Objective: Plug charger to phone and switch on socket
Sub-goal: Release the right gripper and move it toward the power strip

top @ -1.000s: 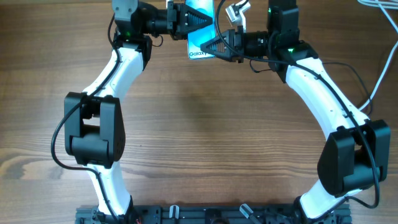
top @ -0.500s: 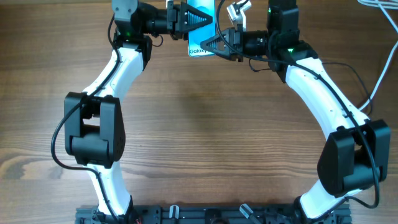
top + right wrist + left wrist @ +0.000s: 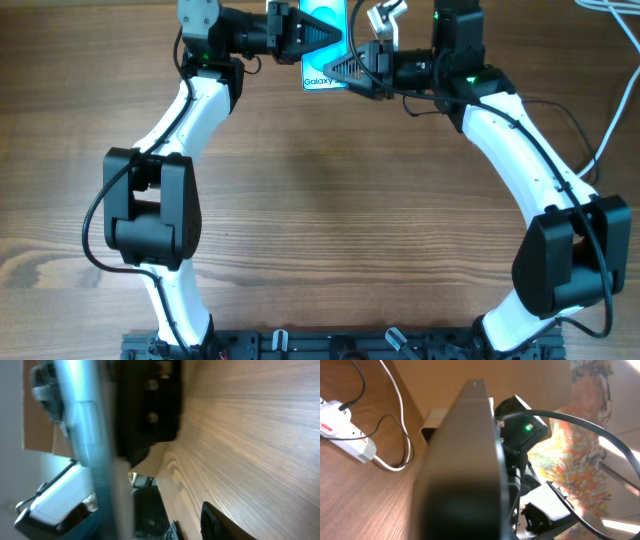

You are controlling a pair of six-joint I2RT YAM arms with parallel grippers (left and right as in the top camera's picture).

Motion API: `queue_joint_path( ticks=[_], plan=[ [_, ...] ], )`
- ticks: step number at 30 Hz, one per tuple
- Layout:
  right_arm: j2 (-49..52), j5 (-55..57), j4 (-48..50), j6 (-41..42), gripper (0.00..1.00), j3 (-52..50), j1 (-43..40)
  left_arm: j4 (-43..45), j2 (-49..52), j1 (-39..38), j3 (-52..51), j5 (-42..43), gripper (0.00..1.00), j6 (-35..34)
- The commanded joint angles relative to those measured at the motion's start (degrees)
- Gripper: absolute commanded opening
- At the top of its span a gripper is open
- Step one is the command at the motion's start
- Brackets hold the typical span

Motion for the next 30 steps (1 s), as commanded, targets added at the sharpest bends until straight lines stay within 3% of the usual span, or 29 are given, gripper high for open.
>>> queue_joint_path(
  ticks=[1,4,7,10,12,16,20,24,27,30],
  plan=[
    [0.6,5.1,-6.3,-13.7,0.6,-0.1,-0.2,-4.3,-1.3,0.4,0.6,1.8,0.04,4.3],
    [0.6,5.5,-12.9,-22.5,0.64,-0.1,-0.2,-16.0,-1.3,0.4,0.6,1.9,0.04,12.2],
    [0.6,7.2,-17.9,-26.4,0.7,-0.1,-0.2,-32.9,-1.3,0.4,0.6,0.1,0.04,24.3],
    [0.6,14.8,-23.5,-27.3,0.8,-0.1,-0.2,-56.4,-1.3,0.4,0.6,-8.8,0.04,38.6],
    [0.6,20.0,-27.5,-29.2,0.81,-0.1,-0.2,-69.1,-1.3,0.4,0.6,-16.4,0.04,45.5],
    [0.6,36.3,-37.0,-31.3,0.89,-0.1,-0.2,-86.6,-1.3,0.4,0.6,-31.2,0.04,55.5],
    [0.7,62.0,-47.6,-29.6,0.91,-0.1,-0.2,-96.3,-1.3,0.4,0.6,-45.2,0.04,57.2],
    [1.0,87.8,-54.6,-19.0,0.93,-0.7,-0.6,-98.4,-1.3,0.4,0.6,-47.4,0.04,57.9],
    [1.0,95.7,-55.7,-16.2,0.98,-2.5,-3.3,-98.5,-1.3,0.4,0.6,-47.4,0.04,58.3],
    [1.1,96.1,-54.6,-22.0,0.99,-3.2,-8.3,-98.9,-1.3,0.4,0.6,-47.4,0.04,58.3]
  ],
)
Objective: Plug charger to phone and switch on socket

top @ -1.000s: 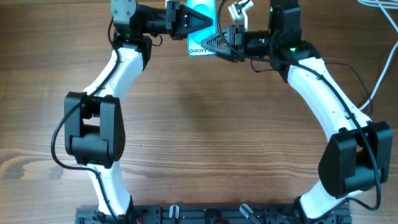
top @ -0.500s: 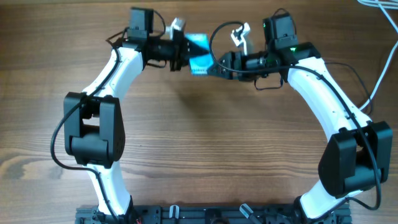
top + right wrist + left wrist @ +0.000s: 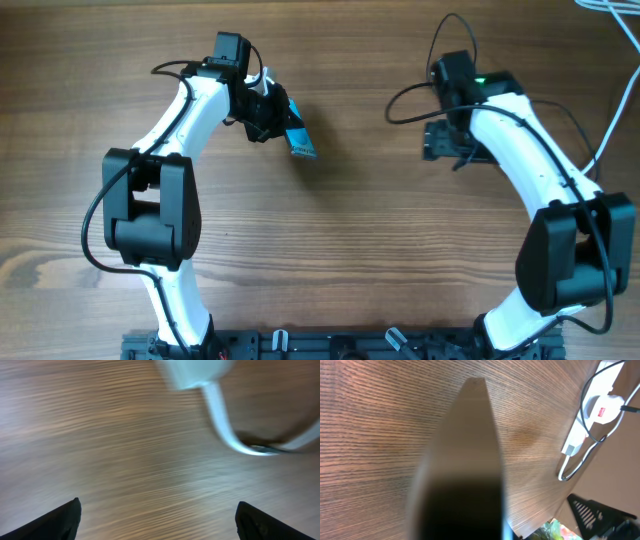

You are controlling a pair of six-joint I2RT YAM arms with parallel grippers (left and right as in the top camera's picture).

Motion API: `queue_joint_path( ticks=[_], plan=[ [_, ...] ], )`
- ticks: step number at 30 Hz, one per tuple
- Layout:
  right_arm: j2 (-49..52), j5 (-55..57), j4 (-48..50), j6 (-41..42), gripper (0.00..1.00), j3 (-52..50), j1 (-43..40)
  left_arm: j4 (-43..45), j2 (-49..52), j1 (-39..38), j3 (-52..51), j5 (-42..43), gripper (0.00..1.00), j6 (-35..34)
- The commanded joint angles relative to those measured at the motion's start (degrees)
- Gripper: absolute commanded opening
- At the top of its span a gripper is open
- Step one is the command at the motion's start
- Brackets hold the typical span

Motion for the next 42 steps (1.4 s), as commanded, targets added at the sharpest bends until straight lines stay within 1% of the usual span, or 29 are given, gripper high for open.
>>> queue_joint_path(
  ticks=[1,2,4,6,7,8,10,11,12,14,15,16,18,21,22,24,27,30,31,33,34,36,37,38,40,42],
  plan=[
    [0.8,9.1,1.5,-3.8,0.99,-1.2,-6.7,-0.4,-1.2,0.4,0.4,-0.4,0.04,1.6],
    [0.8,9.1,2.2,-4.3,1.0,-1.2,-9.2,-0.4,-1.2,0.4,0.4,-0.4,0.04,1.6],
    [0.9,7.6,3.6,-2.4,1.0,-1.2,-15.7,-0.4,-1.3,0.4,0.4,-0.4,0.04,1.6],
    [0.9,1.2,5.6,-1.4,0.96,-1.2,-22.1,-0.4,-1.2,0.4,0.4,-0.4,0.04,1.6],
    [0.9,-3.1,7.3,-1.4,0.92,-1.2,-25.3,-0.4,-1.2,0.4,0.4,-0.4,0.04,1.6],
    [0.9,-5.9,8.6,-1.4,0.85,-1.3,-27.7,-0.4,-1.2,0.4,0.4,-0.4,0.04,1.6],
    [0.9,-10.4,10.9,-0.4,0.76,-2.0,-33.6,-0.4,-1.2,0.4,0.4,-0.4,0.04,1.6],
    [0.9,-11.0,11.7,1.2,0.64,-2.8,-36.6,-0.4,-1.2,0.4,0.4,-0.4,0.04,1.6],
    [0.9,-11.0,11.9,3.0,0.61,-3.4,-38.2,-0.4,-1.3,0.4,0.4,-0.4,0.04,1.6],
    [0.9,-12.1,12.4,5.3,0.57,-5.0,-41.0,-0.3,-1.3,0.4,0.4,-0.4,0.04,1.6],
    [0.9,-13.4,12.8,5.7,0.52,-5.9,-42.1,-0.2,-1.3,0.4,0.4,-0.4,0.04,1.6],
    [0.9,-14.3,13.2,6.0,0.5,-6.6,-42.7,-0.1,-1.2,0.4,0.4,-0.4,0.04,1.6],
    [0.9,-14.6,14.8,9.4,0.51,-9.3,-43.5,0.0,-1.2,0.4,0.4,-0.4,0.04,1.6],
    [0.9,-14.7,18.7,11.6,0.5,-13.4,-43.5,0.0,-1.2,0.4,0.4,-0.4,0.04,1.6],
    [0.9,-15.5,20.6,12.0,0.45,-15.1,-43.5,0.0,-1.2,0.4,0.4,-0.4,0.04,1.6],
    [0.9,-19.0,25.2,12.0,0.43,-18.2,-43.5,0.0,-1.2,0.4,0.4,-0.4,0.04,1.6],
    [0.9,-22.1,29.2,12.0,0.44,-20.4,-43.5,0.0,-1.2,0.4,0.4,-0.4,0.04,1.6],
    [0.9,-22.1,29.4,11.6,0.43,-20.5,-43.5,0.0,-1.2,0.4,0.4,-0.4,0.04,1.6],
    [0.9,-22.1,29.6,11.6,0.42,-20.5,-43.5,0.0,-1.2,0.4,0.4,-0.4,0.04,1.6],
    [0.9,-22.1,29.9,11.6,0.3,-20.5,-43.5,0.0,-1.2,0.4,0.4,-0.3,0.04,1.6],
    [0.9,-22.1,30.1,11.6,0.28,-20.5,-43.5,-0.1,-1.2,0.4,0.4,-0.1,0.04,1.6],
    [0.8,-22.1,29.9,11.1,0.27,-20.0,-43.5,-1.3,-1.3,0.4,0.4,4.5,0.04,0.8],
    [0.8,-22.1,29.2,10.7,0.28,-19.4,-43.5,-3.0,-1.3,0.6,0.4,10.8,0.04,-2.0],
    [0.8,-22.1,28.4,10.1,0.26,-18.8,-43.5,-4.5,-1.3,1.0,0.4,20.4,0.04,-6.1],
    [0.8,-22.1,27.6,9.7,0.25,-18.1,-43.5,-4.8,-1.3,1.5,0.4,32.7,0.04,-13.7],
    [0.8,-22.1,27.7,9.7,0.25,-18.1,-43.5,-4.9,-1.3,1.7,0.4,39.2,0.04,-21.1]
  ],
)
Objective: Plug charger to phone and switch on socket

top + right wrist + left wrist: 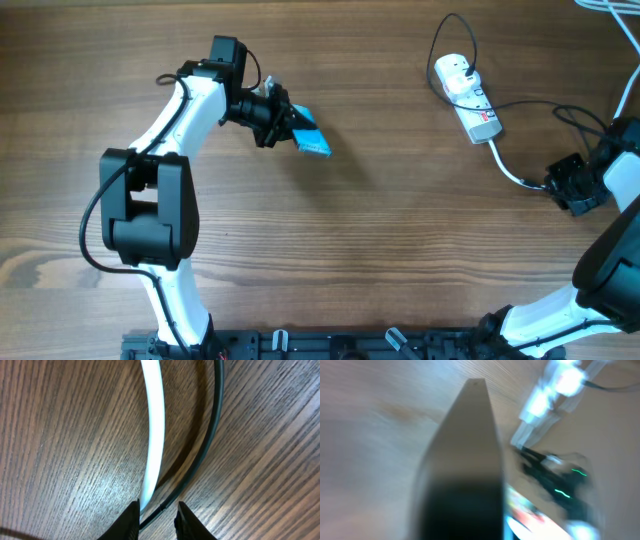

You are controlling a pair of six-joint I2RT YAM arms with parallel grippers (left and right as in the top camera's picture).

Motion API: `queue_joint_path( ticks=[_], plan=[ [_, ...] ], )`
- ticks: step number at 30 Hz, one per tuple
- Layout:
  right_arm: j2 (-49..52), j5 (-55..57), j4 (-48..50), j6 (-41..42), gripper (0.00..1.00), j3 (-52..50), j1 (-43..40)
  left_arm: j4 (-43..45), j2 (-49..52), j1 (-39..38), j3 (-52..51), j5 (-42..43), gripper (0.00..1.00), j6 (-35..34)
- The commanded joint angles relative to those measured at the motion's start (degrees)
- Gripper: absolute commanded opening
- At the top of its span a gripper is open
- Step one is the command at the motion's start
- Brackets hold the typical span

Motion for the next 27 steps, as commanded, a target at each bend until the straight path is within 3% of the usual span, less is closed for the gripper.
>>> queue_joint_path(
  ticks=[1,3,4,6,8,12,16,21,24,25,27],
  plan=[
    [0.7,-0.3,-0.3,-1.0,0.25,1.2,0.1,-0.3,-1.3,0.8,0.4,22.8,0.04,-14.8],
    [0.7,-0.3,-0.3,-0.9,0.25,1.2,0.1,-0.3,-1.3,0.3,0.4,28.6,0.04,-15.6],
    [0.7,-0.9,-0.3,-0.8,0.28,1.2,0.1,-0.3,-1.3,0.2,0.4,32.2,0.04,-16.9],
    [0.7,-4.0,-0.2,-0.8,0.45,1.2,0.1,-1.3,-1.5,0.3,0.4,33.7,0.04,-22.0],
    [0.7,-6.8,0.2,-0.9,0.46,1.2,0.1,-1.4,-1.5,0.3,0.4,33.7,0.04,-22.4],
    [0.7,-7.4,0.1,-0.9,0.39,1.2,0.1,-6.5,-1.5,0.2,0.4,33.7,0.04,-22.3],
    [0.7,-7.4,-0.3,-0.9,0.19,1.2,0.1,-9.5,-1.5,0.2,0.4,33.7,0.04,-19.1],
    [0.5,-7.4,-0.3,-0.9,0.17,1.3,0.0,-9.5,-1.5,0.2,0.4,33.7,0.04,-17.1],
    [-0.9,-8.0,-0.9,-0.8,0.11,1.9,0.0,-9.5,-1.5,0.2,0.4,33.7,0.04,-17.1],
    [-2.0,-9.0,-1.4,-0.8,0.04,2.8,0.0,-9.5,-1.5,0.2,0.4,33.7,0.04,-17.2],
    [-3.8,-11.8,-2.4,-0.8,0.04,4.3,0.0,-9.5,-1.5,0.2,0.4,33.6,0.04,-17.2]
  ],
)
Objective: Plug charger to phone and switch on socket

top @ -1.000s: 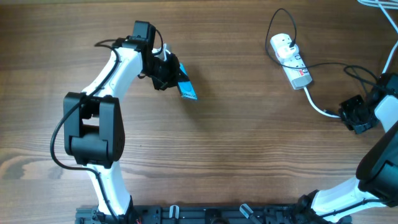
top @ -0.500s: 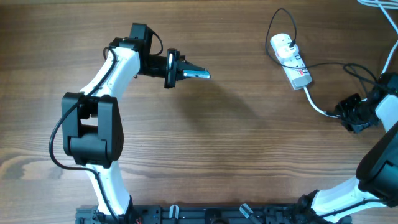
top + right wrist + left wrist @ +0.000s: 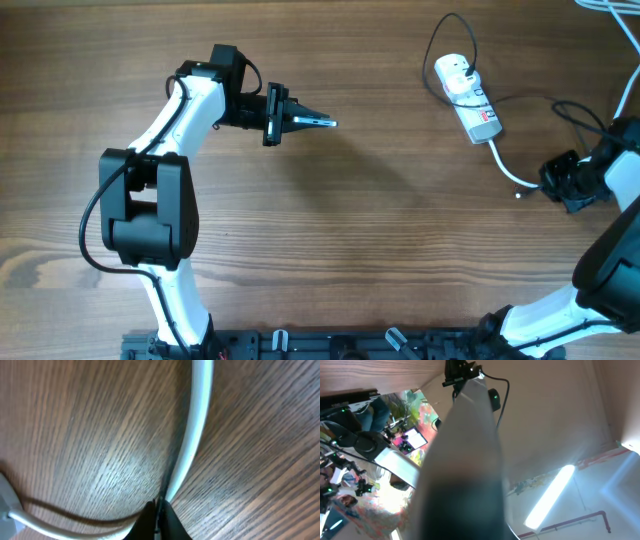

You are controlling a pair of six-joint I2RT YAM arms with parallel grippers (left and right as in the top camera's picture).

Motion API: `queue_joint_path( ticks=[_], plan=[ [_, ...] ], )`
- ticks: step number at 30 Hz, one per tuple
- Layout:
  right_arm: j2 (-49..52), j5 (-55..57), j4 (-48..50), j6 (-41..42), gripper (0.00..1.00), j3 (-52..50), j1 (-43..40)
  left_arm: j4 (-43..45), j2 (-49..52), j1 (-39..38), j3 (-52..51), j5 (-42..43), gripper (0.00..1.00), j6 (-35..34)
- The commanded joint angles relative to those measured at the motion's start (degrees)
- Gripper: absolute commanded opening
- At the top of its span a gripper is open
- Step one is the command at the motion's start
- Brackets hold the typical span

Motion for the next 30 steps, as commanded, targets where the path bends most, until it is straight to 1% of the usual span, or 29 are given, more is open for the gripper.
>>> queue_joint_path(
  ticks=[1,4,6,10,14,16,17,20,22,24,26,30],
  plan=[
    [-4.5,-6.6,-1.3,0.0,0.04,4.0,0.0,-0.2,-1.5,0.0,0.4,3.2,0.04,1.2],
    [-7.5,-22.2,-1.4,-0.2,0.05,4.5,0.2,-0.2,-1.5,0.0,0.4,3.2,0.04,1.2],
    [-8.1,-28.5,-2.6,-1.0,0.04,4.4,1.0,-0.2,-1.5,0.0,0.4,3.2,0.04,1.2],
    [-8.1,-30.1,-8.7,-1.7,0.04,4.4,6.2,-0.2,-1.5,0.0,0.4,3.2,0.04,1.2],
    [-8.1,-30.1,-10.4,-1.3,0.04,4.4,14.5,-0.2,-1.5,0.0,0.4,3.2,0.04,1.2],
    [-8.1,-27.9,-10.2,3.7,0.04,4.3,20.2,-0.2,-1.5,0.0,0.4,3.2,0.04,1.2],
    [-8.1,-25.8,-10.1,8.2,0.04,4.3,23.1,-0.2,-1.5,0.0,0.4,3.2,0.04,1.2],
    [-8.1,-17.0,-10.3,25.5,0.05,4.2,32.6,-0.6,-1.5,0.0,0.4,3.2,0.04,1.1],
    [-8.1,-12.1,-9.7,33.2,0.11,3.9,38.6,-4.4,-1.5,0.0,0.4,3.2,0.04,0.7],
    [-7.9,-7.5,-8.4,36.9,0.16,3.6,45.3,-9.5,-1.5,0.1,0.4,3.2,0.04,0.7],
    [-7.7,-5.4,-8.3,39.0,0.18,3.6,49.0,-9.6,-1.5,0.1,0.4,3.2,0.04,0.7],
    [-7.7,-3.4,-8.2,41.3,0.18,3.5,55.5,-9.6,-1.5,0.1,0.4,3.2,0.04,0.7]
  ],
)
